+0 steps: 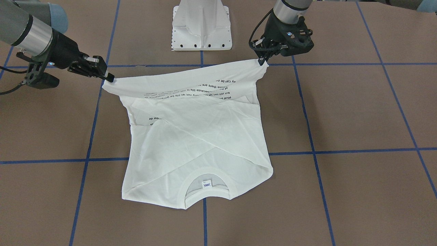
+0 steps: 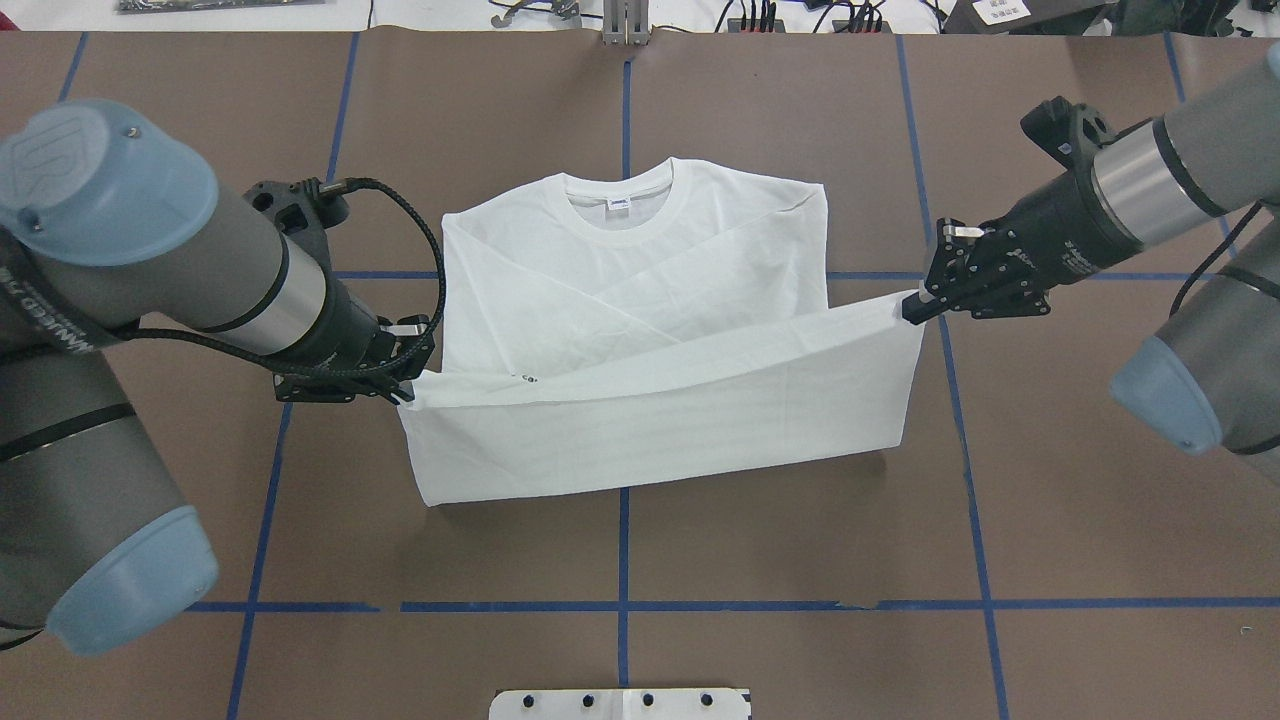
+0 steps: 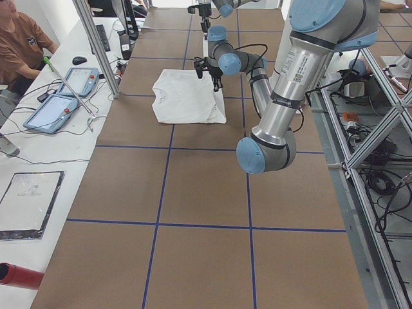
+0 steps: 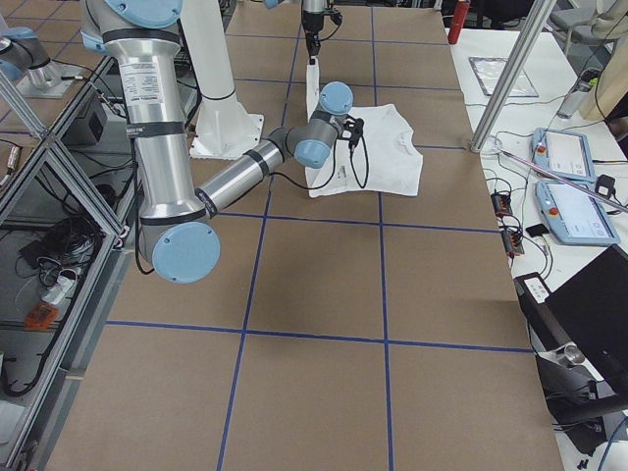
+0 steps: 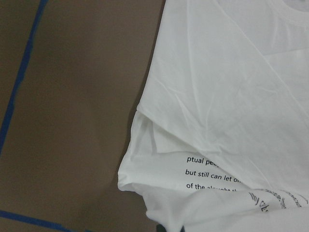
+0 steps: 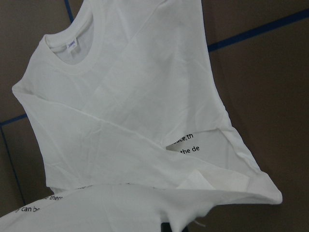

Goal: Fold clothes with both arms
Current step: 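Lay the hem over the collar with both grippers, folding the shirt in half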

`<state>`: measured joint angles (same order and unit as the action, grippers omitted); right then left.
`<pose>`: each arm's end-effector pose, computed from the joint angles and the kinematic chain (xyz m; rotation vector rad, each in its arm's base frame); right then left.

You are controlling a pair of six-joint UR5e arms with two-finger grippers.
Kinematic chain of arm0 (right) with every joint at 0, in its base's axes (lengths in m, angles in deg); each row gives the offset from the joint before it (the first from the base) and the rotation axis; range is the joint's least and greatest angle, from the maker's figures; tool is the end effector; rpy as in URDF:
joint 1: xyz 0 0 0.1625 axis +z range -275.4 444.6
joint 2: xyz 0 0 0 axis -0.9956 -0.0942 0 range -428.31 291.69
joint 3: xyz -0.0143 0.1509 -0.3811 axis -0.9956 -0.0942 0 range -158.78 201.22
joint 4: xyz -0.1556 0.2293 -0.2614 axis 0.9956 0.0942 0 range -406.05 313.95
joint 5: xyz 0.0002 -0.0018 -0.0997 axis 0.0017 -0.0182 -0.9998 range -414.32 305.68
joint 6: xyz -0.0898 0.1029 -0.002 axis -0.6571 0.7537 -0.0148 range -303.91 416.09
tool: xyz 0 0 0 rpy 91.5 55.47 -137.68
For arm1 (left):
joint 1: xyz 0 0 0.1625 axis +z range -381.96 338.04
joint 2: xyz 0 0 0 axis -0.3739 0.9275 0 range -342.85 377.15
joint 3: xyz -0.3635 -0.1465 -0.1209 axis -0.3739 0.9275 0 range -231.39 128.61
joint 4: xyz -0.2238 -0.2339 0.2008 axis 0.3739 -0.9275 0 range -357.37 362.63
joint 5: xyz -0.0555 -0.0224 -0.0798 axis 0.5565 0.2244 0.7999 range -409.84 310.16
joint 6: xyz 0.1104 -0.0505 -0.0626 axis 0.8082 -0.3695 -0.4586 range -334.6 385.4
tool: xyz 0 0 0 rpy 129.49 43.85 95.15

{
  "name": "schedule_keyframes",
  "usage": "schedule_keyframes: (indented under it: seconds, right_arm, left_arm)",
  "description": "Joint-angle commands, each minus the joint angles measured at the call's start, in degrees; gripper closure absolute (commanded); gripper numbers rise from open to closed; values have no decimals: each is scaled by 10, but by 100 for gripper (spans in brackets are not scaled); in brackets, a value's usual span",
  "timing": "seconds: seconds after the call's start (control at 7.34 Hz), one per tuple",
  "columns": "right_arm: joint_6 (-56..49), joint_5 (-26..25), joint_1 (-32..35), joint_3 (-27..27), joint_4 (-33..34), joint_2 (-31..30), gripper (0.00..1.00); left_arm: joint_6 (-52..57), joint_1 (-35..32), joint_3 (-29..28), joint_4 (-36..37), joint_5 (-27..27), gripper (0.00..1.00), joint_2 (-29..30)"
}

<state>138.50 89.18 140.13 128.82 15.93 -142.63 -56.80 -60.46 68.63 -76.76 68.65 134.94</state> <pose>-0.2796 -0.4489 0.3131 -0.1970 -1.2691 0.2200 0.3780 -0.3878 0.2317 -0.1141 0.9276 -0.2919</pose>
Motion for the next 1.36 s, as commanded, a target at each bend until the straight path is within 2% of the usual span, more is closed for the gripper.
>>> schedule_keyframes:
  seconds: [0.0,0.41,0.68,0.95,1.09,1.23]
  right_arm:
    - [-1,-29,12,-90,-1,76,100]
    - [0,-56,12,-196,-3,159,100]
    - [-2,-71,12,-231,-3,184,100]
    - [-14,-74,12,-272,-2,206,100]
    - [-17,-88,12,-293,-2,216,100]
    - [-20,-95,9,-321,-4,228,100]
  left_arm:
    - [24,-31,-69,-42,-1,100,17]
    - [60,-75,-143,-108,-2,100,28]
    - [60,-91,-241,-195,-3,100,53]
    - [64,-117,-304,-218,-3,100,98]
    - [77,-120,-372,-250,-3,100,126]
    - [77,-120,-410,-286,-3,100,127]
